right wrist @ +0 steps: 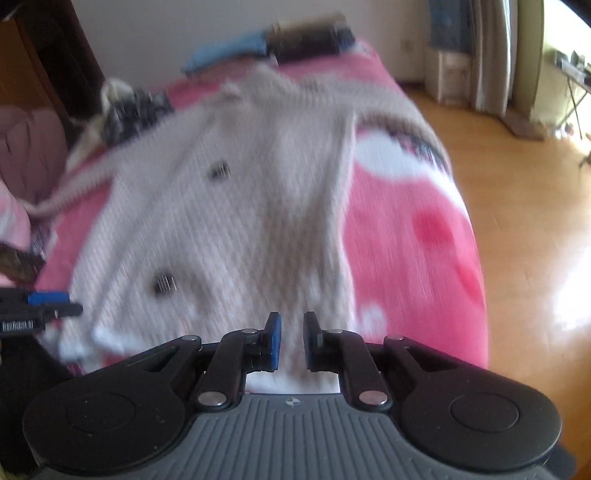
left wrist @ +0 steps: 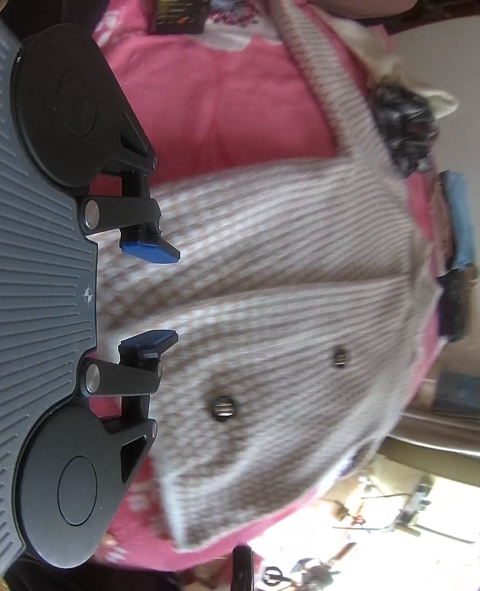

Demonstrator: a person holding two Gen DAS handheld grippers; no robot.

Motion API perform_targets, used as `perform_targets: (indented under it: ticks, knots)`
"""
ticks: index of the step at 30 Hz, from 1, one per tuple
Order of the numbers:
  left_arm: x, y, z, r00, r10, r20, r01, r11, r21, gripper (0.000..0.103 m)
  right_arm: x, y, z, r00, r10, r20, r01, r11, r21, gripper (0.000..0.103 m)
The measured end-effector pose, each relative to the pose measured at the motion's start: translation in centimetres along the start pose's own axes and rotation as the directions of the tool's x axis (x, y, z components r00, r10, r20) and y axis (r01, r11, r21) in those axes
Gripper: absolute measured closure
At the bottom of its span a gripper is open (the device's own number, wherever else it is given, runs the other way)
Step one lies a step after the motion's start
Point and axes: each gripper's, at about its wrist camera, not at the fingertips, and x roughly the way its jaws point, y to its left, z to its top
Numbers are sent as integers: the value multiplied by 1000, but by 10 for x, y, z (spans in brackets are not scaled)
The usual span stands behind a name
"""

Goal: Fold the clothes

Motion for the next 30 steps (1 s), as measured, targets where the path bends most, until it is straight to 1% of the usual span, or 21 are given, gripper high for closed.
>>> perform_targets:
  ticks: [5,11,13,14,17,19,21,23,25,28,30]
  knots:
    - [15,-13,31,998,-46,46,45,999,31,64,49,8,46,1000,-15,14,15,1000,-15,90]
    - [61,-36,59,991,-133,13,130,984,123,64,110,13,98,999,-35,20,36,999,-26,89]
    - [80,-38,59,988,-151,-28,154,978,138,64,137,-2,98,998,-56,-29,56,998,6,78]
    - [86,-37,55,987,-157,-43,161,977,138,64,147,-8,98,997,-61,-55,62,998,19,76]
    - [95,-30,44,982,-180,-60,186,975,123,64,154,-17,106,991,-50,-123,54,998,34,75]
    - [100,-25,37,978,-195,-72,202,973,113,63,144,-7,124,993,-57,-102,59,998,10,74]
    - [102,-25,37,975,-204,-84,212,972,99,62,140,3,147,998,-31,-51,30,999,-11,74]
    - [103,-23,38,971,-218,-94,226,971,77,59,151,10,176,1000,-29,-11,29,1000,-8,74]
    - [104,-21,38,968,-233,-97,240,969,65,56,176,15,205,999,-46,16,46,999,0,74]
    - [104,-20,37,965,-242,-97,249,966,64,55,221,19,246,997,-58,56,57,998,15,81]
    - [105,-20,36,965,-244,-96,251,966,68,55,247,19,270,992,-78,102,76,997,30,86]
